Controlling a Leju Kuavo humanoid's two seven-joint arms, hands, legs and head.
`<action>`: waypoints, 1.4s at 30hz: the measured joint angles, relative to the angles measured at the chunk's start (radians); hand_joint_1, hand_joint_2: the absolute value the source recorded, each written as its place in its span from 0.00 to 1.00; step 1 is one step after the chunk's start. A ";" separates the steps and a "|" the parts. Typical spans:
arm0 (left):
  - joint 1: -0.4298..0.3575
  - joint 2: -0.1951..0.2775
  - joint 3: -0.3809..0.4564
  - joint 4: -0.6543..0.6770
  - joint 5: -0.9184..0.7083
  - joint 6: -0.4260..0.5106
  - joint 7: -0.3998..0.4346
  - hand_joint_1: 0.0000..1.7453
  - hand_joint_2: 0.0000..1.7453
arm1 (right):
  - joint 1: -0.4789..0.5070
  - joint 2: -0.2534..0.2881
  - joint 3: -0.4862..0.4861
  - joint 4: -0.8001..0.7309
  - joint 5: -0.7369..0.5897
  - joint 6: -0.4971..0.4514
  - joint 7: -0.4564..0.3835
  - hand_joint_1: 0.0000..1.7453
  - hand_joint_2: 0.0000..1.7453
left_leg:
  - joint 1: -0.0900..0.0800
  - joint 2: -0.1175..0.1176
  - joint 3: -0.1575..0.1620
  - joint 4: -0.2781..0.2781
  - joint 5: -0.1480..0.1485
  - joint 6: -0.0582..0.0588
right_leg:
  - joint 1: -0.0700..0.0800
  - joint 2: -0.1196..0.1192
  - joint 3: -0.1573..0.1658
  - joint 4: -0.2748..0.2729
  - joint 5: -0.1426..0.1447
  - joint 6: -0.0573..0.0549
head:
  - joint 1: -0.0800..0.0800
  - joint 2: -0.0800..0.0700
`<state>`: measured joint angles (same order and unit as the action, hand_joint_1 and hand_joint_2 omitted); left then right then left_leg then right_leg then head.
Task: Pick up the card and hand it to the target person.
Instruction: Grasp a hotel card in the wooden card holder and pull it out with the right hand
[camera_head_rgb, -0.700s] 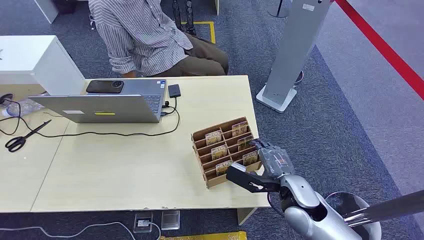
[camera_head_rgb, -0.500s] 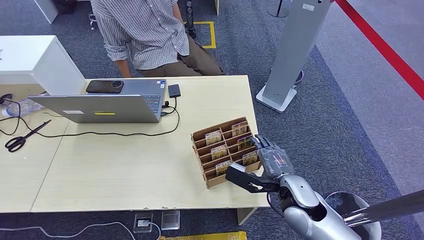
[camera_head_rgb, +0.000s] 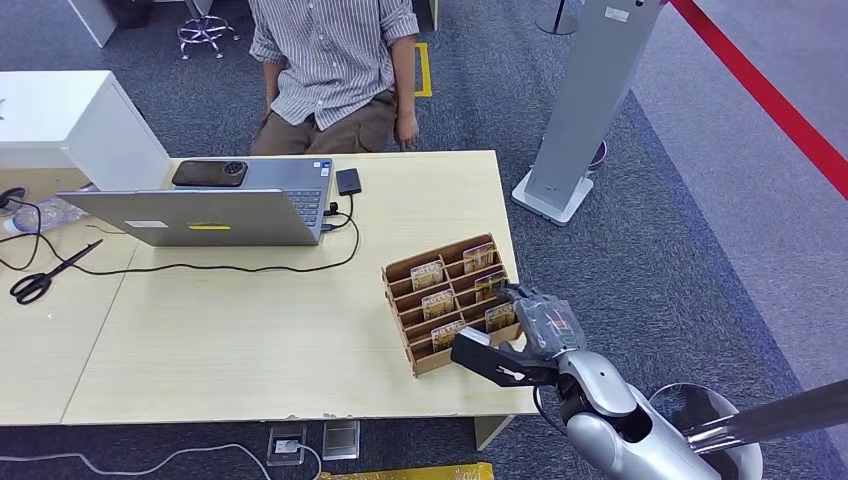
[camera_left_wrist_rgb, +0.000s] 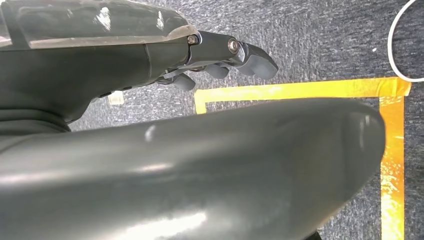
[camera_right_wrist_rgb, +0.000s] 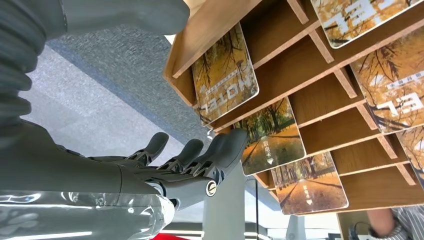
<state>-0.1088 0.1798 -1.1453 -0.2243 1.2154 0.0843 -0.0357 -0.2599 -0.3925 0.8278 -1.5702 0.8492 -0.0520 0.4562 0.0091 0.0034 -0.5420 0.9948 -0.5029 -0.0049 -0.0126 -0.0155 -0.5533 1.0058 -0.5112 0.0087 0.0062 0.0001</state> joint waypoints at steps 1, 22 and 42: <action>0.000 0.000 0.000 0.000 0.000 0.000 -0.001 0.00 0.00 | 0.000 0.000 0.000 0.000 0.000 0.001 0.000 0.33 1.00 | 0.000 0.000 0.000 0.000 0.000 0.000 | 0.000 0.000 0.000 0.000 0.000 0.000 | 0.000 0.000; 0.000 0.000 0.001 0.000 0.003 0.000 -0.013 0.00 0.00 | -0.001 0.001 0.000 0.003 0.002 0.005 -0.009 0.57 1.00 | 0.000 0.000 0.000 0.000 0.000 0.000 | 0.000 0.000 0.000 0.000 0.000 0.000 | 0.000 0.000; 0.000 0.000 0.015 0.000 0.004 0.000 -0.014 0.00 0.00 | -0.007 0.010 -0.001 0.015 0.002 0.002 -0.019 0.77 1.00 | 0.000 0.000 0.000 0.000 0.000 0.000 | 0.000 0.000 0.000 0.000 0.000 0.000 | 0.000 0.000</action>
<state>-0.1085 0.1797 -1.1306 -0.2243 1.2197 0.0839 -0.0500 -0.2672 -0.3826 0.8267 -1.5549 0.8515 -0.0504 0.4376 0.0091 0.0033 -0.5420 0.9948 -0.5029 -0.0048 -0.0126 -0.0155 -0.5531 1.0058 -0.5112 0.0087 0.0066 0.0002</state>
